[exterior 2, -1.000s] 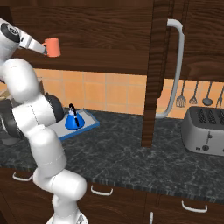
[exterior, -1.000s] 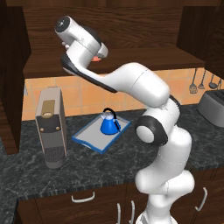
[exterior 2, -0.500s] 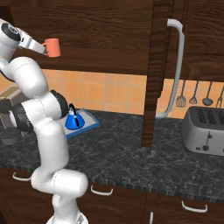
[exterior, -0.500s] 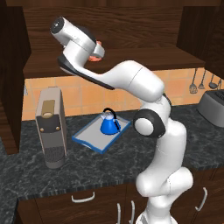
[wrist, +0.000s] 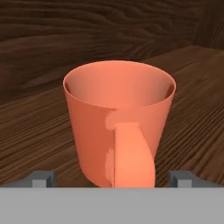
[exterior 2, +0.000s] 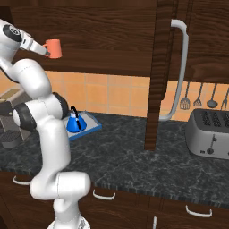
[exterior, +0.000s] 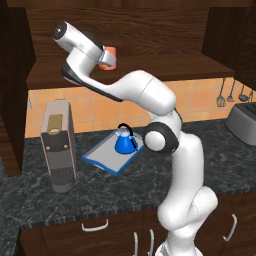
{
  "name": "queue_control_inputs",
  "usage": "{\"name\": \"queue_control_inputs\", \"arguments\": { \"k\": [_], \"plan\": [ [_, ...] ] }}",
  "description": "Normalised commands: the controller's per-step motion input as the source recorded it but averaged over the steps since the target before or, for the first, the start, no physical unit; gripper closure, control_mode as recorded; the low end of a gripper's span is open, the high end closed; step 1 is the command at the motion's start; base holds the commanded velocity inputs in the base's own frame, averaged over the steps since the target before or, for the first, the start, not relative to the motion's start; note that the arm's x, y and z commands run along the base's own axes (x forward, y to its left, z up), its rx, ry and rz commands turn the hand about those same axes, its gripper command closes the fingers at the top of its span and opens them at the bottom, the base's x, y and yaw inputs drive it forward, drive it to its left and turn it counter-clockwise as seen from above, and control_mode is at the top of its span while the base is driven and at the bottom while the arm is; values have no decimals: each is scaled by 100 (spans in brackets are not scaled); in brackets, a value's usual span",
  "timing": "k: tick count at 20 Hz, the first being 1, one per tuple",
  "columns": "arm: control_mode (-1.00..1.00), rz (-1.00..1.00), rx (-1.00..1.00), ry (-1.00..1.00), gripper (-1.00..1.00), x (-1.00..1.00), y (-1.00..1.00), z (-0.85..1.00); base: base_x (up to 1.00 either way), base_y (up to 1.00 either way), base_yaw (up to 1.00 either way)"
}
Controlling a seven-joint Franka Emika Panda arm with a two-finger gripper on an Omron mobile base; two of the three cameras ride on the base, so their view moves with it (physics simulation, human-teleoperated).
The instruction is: Pick the kettle from the counter and place it on the tray. Then pick the mug from the cabinet and place it on the tray. Then close the cabinet doors.
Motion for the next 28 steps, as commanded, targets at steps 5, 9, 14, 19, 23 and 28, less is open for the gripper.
{"name": "queue_control_inputs", "arguments": {
  "k": [5,9,14,19,23,28],
  "plan": [
    [-100,-4,0,0,100,6,-3,0,0,0,0],
    [-100,-2,0,0,100,0,-11,-8,0,0,0],
    [-100,-1,0,0,100,0,-12,-20,0,0,0],
    [-100,0,0,-4,100,-15,-2,-10,0,0,0],
    [-100,4,0,-5,100,-63,-7,-10,0,0,0],
    [-100,28,0,-7,100,-94,-3,-3,0,0,0]
  ]
}}
